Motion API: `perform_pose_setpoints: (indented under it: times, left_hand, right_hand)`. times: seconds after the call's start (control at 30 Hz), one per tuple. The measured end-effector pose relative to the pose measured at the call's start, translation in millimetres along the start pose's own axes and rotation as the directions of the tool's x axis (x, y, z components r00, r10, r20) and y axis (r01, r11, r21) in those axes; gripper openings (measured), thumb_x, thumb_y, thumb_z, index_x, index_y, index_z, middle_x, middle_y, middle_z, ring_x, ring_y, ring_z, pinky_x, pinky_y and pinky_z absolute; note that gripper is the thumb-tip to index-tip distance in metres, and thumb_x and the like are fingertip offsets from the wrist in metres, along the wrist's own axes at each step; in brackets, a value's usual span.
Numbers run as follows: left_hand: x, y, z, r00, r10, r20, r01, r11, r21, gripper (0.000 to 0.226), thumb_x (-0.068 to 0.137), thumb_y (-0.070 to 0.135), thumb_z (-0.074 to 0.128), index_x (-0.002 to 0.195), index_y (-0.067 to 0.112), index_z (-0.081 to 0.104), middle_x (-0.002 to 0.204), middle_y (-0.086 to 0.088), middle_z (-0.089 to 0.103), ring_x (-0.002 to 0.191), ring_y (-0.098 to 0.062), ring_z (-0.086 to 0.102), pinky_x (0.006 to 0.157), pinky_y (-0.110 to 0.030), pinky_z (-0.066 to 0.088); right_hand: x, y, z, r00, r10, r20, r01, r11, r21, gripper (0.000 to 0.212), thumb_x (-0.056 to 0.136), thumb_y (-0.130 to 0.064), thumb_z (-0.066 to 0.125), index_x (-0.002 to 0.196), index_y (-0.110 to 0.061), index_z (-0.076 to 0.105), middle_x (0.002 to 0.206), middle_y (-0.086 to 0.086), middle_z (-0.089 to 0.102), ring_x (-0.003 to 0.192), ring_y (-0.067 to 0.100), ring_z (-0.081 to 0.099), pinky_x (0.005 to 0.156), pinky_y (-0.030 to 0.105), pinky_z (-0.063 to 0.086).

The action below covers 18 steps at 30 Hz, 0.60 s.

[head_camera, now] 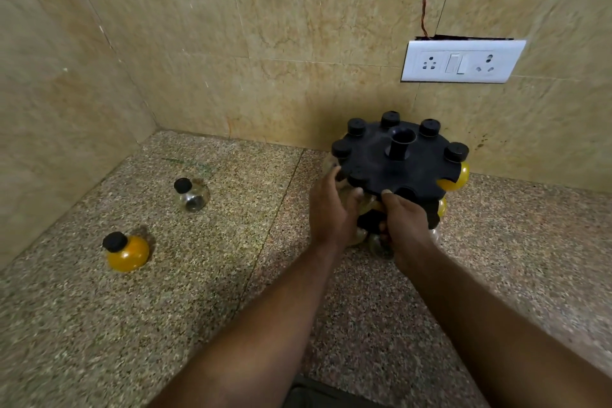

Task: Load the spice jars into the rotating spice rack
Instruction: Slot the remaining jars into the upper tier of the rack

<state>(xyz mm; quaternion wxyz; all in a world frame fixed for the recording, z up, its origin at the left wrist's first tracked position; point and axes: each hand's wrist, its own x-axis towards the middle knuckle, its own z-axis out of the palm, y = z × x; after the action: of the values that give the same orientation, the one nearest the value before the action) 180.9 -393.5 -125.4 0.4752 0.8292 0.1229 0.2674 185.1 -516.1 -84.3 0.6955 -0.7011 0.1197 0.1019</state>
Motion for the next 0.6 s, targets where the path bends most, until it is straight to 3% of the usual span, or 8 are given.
perform_pose_setpoints:
  times: [0.1,0.2,0.27,0.4,0.5,0.6]
  left_hand:
    - [2,-14,-12,0.996,-0.082,-0.044,0.081,0.997,-0.013,0.052,0.094,0.045,0.056,0.142,0.024,0.046,0.120,0.002,0.053,0.106,-0.017,0.056,0.082,-0.041,0.057]
    - [6,-37,-29,0.989,-0.142,-0.048,0.142,0.990,0.003,0.050,0.093,0.043,0.055,0.140,0.024,0.049,0.117,0.000,0.056,0.103,-0.017,0.058,0.082,-0.040,0.055]
    - [7,-55,-41,0.978,-0.202,-0.049,0.203,0.979,0.021,0.048,0.095,0.042,0.055,0.139,0.023,0.050,0.121,-0.001,0.056,0.106,-0.018,0.058,0.084,-0.038,0.054]
    - [15,-102,-76,0.941,-0.318,-0.114,0.326,0.943,0.066,0.043,0.096,0.038,0.059,0.136,0.022,0.055,0.123,-0.005,0.058,0.107,-0.021,0.059,0.090,-0.035,0.051]
    - [25,-138,-105,0.912,-0.382,-0.148,0.394,0.917,0.059,0.041,0.095,0.040,0.054,0.133,0.024,0.057,0.125,-0.003,0.060,0.108,-0.016,0.059,0.095,-0.034,0.050]
    - [36,-161,-129,0.895,-0.398,-0.202,0.417,0.907,0.061,0.040,0.096,0.035,0.056,0.134,0.021,0.058,0.125,-0.005,0.061,0.112,-0.021,0.060,0.095,-0.025,0.045]
  right_hand:
    - [-9,10,17,0.998,-0.034,0.056,0.038,0.997,-0.066,0.032,0.103,-0.029,0.052,0.088,-0.010,0.073,0.076,0.003,0.069,0.061,0.011,0.056,0.055,0.028,0.044]
    - [-9,28,40,0.990,-0.054,0.127,0.075,0.983,-0.169,0.033,0.101,-0.031,0.056,0.087,-0.006,0.074,0.074,0.010,0.068,0.065,0.016,0.056,0.060,0.031,0.044]
    - [-6,40,53,0.983,-0.064,0.173,0.110,0.954,-0.277,0.033,0.100,-0.033,0.056,0.082,-0.012,0.072,0.069,0.003,0.066,0.061,0.015,0.055,0.058,0.032,0.043]
    - [8,60,97,0.960,-0.074,0.271,0.204,0.847,-0.490,0.027,0.097,-0.036,0.057,0.079,-0.021,0.068,0.074,0.003,0.070,0.069,0.021,0.066,0.066,0.039,0.054]
    - [21,68,135,0.928,-0.075,0.365,0.285,0.774,-0.566,0.017,0.098,-0.037,0.057,0.092,-0.024,0.067,0.081,-0.002,0.070,0.073,0.017,0.064,0.067,0.033,0.050]
    - [32,72,169,0.912,-0.046,0.407,0.314,0.715,-0.624,0.020,0.096,-0.039,0.058,0.108,-0.026,0.067,0.097,-0.003,0.070,0.089,0.018,0.065,0.076,0.030,0.047]
